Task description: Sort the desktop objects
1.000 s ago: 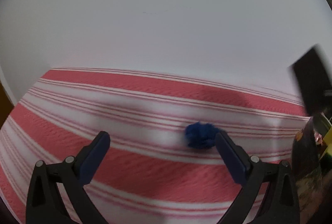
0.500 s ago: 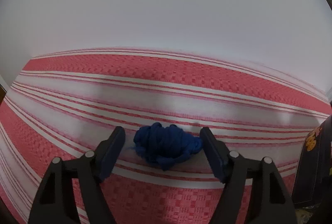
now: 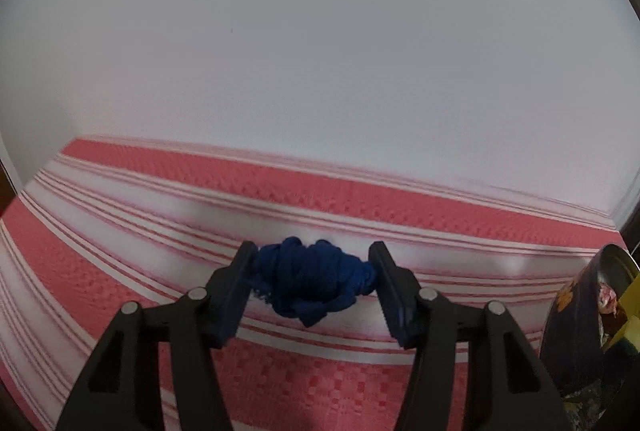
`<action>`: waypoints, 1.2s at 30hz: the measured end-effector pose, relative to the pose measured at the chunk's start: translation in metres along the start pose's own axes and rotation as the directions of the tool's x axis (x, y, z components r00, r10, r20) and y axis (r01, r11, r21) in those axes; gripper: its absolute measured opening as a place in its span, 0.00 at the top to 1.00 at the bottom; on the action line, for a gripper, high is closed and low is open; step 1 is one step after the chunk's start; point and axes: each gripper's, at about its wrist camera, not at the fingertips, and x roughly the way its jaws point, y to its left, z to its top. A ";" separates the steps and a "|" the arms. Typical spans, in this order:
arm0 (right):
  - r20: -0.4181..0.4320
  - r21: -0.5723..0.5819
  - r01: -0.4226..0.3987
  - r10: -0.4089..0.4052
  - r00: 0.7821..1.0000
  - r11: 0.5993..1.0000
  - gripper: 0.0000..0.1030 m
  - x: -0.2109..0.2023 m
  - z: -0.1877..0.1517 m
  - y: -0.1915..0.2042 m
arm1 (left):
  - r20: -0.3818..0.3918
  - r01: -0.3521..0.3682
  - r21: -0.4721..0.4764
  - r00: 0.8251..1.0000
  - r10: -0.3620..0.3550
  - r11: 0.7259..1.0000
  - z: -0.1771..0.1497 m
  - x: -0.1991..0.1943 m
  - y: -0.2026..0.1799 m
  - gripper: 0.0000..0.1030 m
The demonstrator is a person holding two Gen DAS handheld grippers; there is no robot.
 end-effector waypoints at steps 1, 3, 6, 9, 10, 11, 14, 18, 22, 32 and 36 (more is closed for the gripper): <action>0.002 0.001 0.003 -0.003 1.000 1.000 0.09 0.001 -0.003 0.000 | 0.010 0.007 0.007 1.000 -0.007 1.000 -0.001 -0.004 -0.003 0.45; 0.000 0.007 0.009 -0.009 1.000 1.000 0.09 -0.004 -0.004 -0.004 | 0.027 0.020 0.012 0.999 -0.020 1.000 -0.004 -0.013 -0.007 0.45; 0.005 0.017 0.021 -0.021 1.000 1.000 0.09 -0.019 0.005 0.002 | 0.063 0.036 0.021 0.997 -0.037 0.999 -0.011 -0.034 -0.013 0.45; 0.010 0.015 0.039 -0.039 0.999 0.999 0.09 -0.033 0.004 -0.006 | 0.090 0.062 0.025 0.994 -0.064 0.998 -0.018 -0.055 -0.026 0.45; 0.011 0.016 0.044 -0.044 0.999 0.999 0.09 -0.037 0.004 -0.010 | 0.097 0.068 0.027 0.993 -0.070 0.997 -0.020 -0.060 -0.027 0.45; 0.013 0.019 0.049 -0.049 0.999 0.999 0.09 -0.047 0.008 -0.019 | 0.106 0.078 0.032 0.991 -0.081 0.996 -0.023 -0.067 -0.030 0.45; 0.008 0.024 0.068 -0.068 0.998 0.997 0.09 -0.061 0.009 -0.031 | 0.126 0.107 0.053 0.986 -0.113 0.993 -0.024 -0.084 -0.040 0.45; 0.024 0.037 0.100 -0.101 0.995 0.994 0.09 -0.074 0.001 -0.053 | 0.158 0.147 0.080 0.975 -0.158 0.986 -0.033 -0.108 -0.056 0.45; 0.036 0.036 0.142 -0.144 0.989 0.989 0.09 -0.092 0.004 -0.072 | 0.170 0.208 0.114 0.960 -0.225 0.972 -0.043 -0.134 -0.079 0.45; -0.036 0.026 0.235 -0.234 0.971 0.972 0.09 -0.070 0.043 -0.139 | 0.133 0.334 0.238 0.919 -0.371 0.912 -0.063 -0.173 -0.151 0.45; -0.167 0.004 0.176 -0.173 0.971 0.984 0.09 -0.027 0.054 -0.153 | 0.104 0.346 0.247 0.919 -0.380 0.905 -0.069 -0.171 -0.170 0.45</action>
